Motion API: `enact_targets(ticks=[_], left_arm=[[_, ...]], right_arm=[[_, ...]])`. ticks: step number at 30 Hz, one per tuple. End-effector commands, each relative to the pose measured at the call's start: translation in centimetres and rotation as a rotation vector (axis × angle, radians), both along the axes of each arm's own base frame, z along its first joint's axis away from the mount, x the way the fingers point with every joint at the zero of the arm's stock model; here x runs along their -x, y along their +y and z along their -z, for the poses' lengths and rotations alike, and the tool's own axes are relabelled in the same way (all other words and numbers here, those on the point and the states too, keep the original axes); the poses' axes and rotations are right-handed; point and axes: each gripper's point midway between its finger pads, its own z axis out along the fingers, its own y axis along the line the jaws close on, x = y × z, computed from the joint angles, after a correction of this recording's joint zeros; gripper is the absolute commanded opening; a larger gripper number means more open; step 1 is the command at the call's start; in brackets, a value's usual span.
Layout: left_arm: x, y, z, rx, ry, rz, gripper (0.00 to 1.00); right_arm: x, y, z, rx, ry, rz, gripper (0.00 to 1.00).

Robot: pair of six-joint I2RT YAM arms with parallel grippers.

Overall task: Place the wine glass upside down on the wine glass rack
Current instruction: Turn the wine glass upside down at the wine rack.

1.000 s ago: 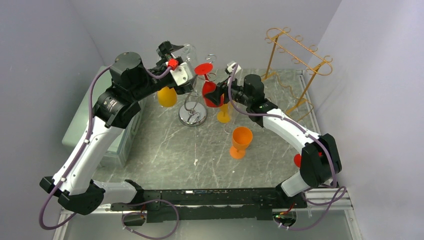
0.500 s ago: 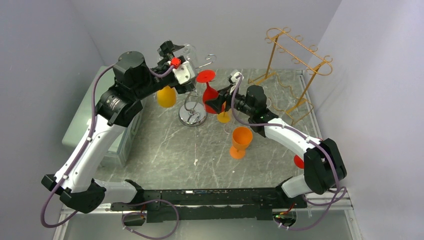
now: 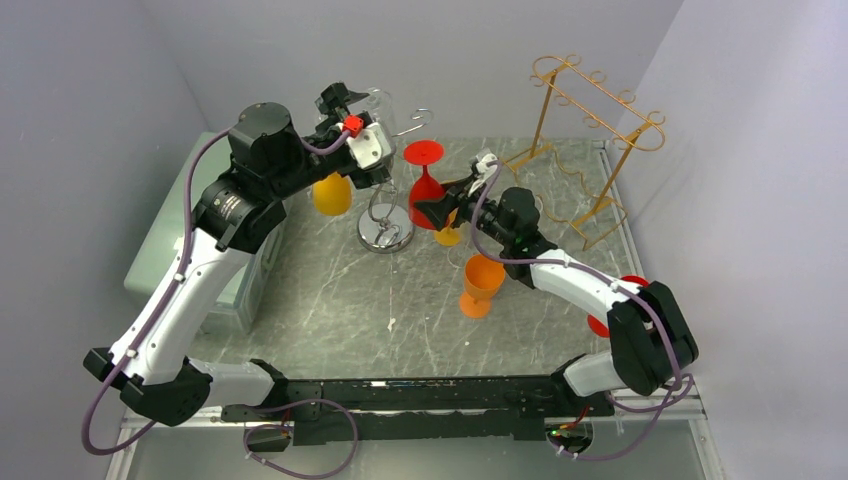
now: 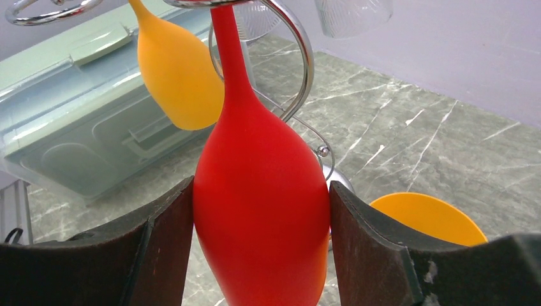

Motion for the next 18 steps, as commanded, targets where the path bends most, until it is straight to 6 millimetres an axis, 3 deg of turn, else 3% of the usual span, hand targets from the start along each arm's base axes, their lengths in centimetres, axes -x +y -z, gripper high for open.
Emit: enact_targets(ticks=[1, 8, 18], left_arm=[[0.0, 0.3, -1.2, 0.013, -0.025, -0.016, 0.99], [0.0, 0.4, -1.3, 0.020, -0.027, -0.020, 0.99], [0.2, 0.4, -1.3, 0.020, -0.023, -0.015, 0.99]], right_arm=[[-0.3, -0.2, -2.4, -0.093, -0.047, 0.031, 0.32], [-0.6, -0.2, -1.2, -0.030, 0.045, 0.040, 0.90], [1.8, -2.4, -3.4, 0.029, 0.034, 0.069, 0.94]])
